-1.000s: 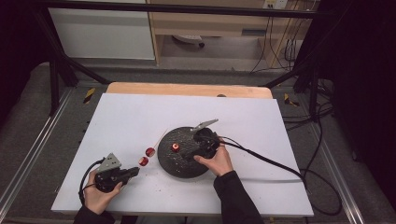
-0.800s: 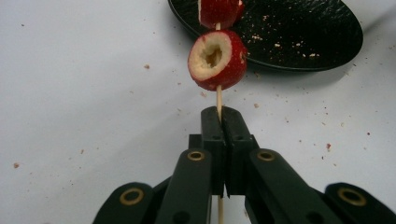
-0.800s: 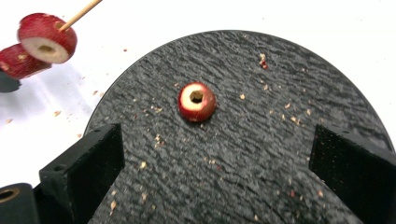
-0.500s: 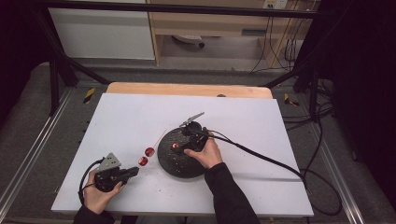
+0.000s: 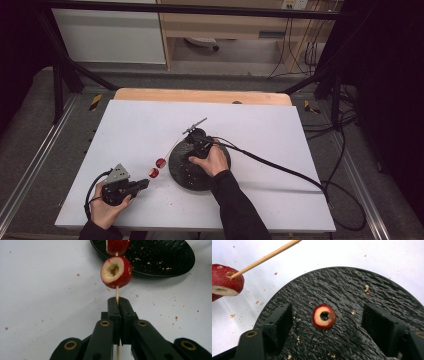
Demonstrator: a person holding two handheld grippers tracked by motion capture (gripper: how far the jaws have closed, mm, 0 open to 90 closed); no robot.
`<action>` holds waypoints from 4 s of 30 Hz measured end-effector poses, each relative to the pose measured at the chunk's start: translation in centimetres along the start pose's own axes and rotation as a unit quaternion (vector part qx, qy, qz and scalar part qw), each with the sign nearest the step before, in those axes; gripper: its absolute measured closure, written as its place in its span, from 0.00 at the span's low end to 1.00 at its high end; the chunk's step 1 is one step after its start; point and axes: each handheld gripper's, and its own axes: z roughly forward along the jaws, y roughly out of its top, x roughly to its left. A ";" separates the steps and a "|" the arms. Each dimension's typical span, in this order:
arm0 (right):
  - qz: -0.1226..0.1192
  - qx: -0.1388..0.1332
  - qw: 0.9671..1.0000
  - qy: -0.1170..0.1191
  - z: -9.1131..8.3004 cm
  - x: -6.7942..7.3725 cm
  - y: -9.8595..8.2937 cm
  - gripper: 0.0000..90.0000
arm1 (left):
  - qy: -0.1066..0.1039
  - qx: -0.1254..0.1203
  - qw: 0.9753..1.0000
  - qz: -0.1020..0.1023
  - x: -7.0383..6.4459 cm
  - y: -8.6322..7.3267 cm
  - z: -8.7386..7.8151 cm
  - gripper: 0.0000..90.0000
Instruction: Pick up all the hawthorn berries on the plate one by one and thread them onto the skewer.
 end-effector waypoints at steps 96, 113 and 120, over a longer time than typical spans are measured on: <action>0.129 -0.147 0.977 0.081 -4.9 -3.1 -8.2 0.70 | -0.002 0.004 1.000 0.015 -1.6 0.6 0.8 0.98; 0.160 -0.221 0.958 0.088 -6.4 -3.6 -10.7 0.70 | -0.005 0.005 1.000 0.025 -3.1 1.8 1.7 0.98; 0.170 -0.256 0.947 0.088 -7.1 -3.8 -11.2 0.70 | -0.007 0.001 0.999 0.036 -4.1 2.7 2.1 0.98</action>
